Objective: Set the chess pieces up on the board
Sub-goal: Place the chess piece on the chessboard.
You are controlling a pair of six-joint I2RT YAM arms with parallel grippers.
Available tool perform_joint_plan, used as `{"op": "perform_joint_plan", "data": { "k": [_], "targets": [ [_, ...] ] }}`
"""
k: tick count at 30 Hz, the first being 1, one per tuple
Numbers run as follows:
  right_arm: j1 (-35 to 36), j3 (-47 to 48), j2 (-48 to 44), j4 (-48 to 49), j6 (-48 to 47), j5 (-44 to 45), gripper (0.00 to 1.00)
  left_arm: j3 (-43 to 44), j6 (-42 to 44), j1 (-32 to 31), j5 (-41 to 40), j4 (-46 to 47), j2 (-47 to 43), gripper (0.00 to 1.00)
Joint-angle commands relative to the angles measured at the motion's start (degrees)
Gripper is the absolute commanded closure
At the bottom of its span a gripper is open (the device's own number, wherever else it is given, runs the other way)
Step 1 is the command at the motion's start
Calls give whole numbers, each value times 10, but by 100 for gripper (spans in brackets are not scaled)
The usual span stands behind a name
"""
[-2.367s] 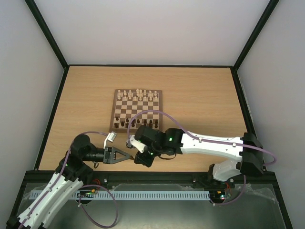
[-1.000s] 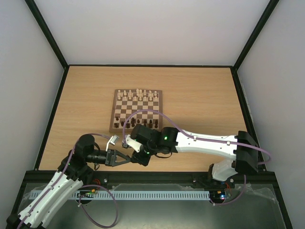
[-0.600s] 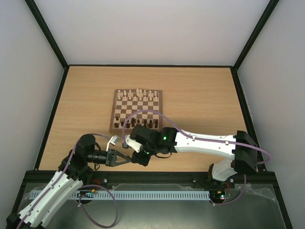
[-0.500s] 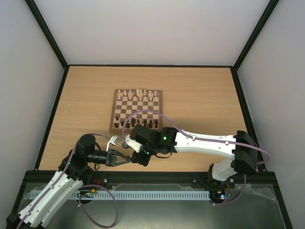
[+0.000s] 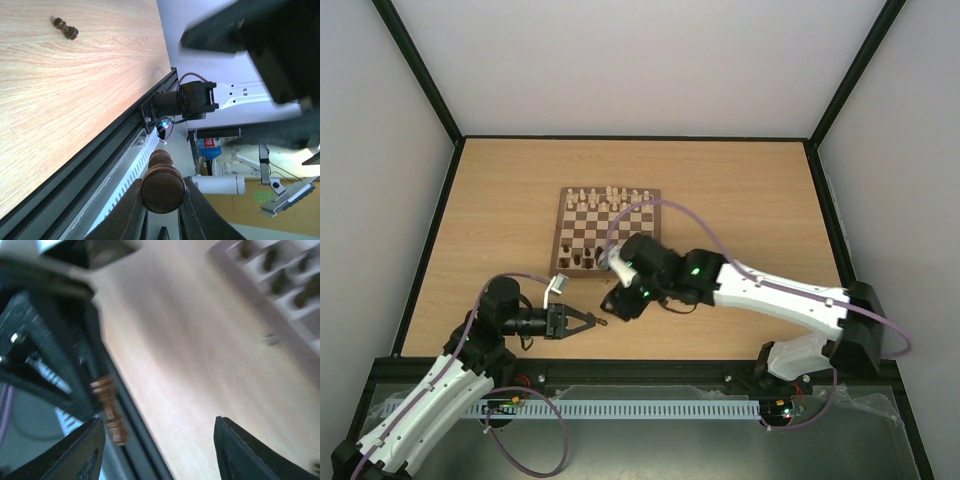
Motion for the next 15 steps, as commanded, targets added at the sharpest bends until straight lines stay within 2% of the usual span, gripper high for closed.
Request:
{"op": "perform_joint_plan", "data": {
  "k": [1,4,8,11,15],
  "targets": [
    [-90,-36,-75,40,63,-2,38,26,-24,-1,-30,75,22,97],
    [-177,-75,-116,96,127,-53,38,49,-40,-1,-67,120,42,98],
    [-275,-153,-161,236,237,-198,37,94,-47,-1,-146,147,66,98],
    [-302,-209,-176,361,332,-279,37,109,-66,-1,-194,174,71,98],
    [-305,-260,-167,548,467,-333,36,103,-107,-1,-241,217,70,98]
  ]
}}
